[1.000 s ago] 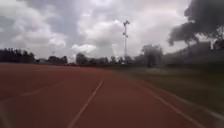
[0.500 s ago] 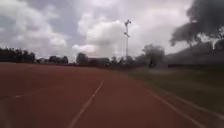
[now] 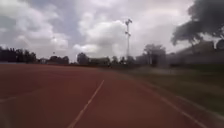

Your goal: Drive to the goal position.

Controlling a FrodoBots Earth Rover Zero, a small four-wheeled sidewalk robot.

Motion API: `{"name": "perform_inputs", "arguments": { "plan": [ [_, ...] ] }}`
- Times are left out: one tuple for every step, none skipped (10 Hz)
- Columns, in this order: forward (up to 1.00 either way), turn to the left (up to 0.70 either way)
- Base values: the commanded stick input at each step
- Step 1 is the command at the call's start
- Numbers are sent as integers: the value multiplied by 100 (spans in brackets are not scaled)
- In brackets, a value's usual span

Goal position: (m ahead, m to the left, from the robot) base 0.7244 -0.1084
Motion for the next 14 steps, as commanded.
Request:
{"name": "perform_inputs", "arguments": {
  "plan": [
    [70, -9],
    [70, -26],
    [70, -35],
    [70, -35],
    [70, -35],
    [70, -35],
    [70, -30],
    [70, -13],
    [70, 0],
    [70, 0],
    [70, 0],
    [70, 0],
    [70, 0],
    [70, 0]
  ]
}}
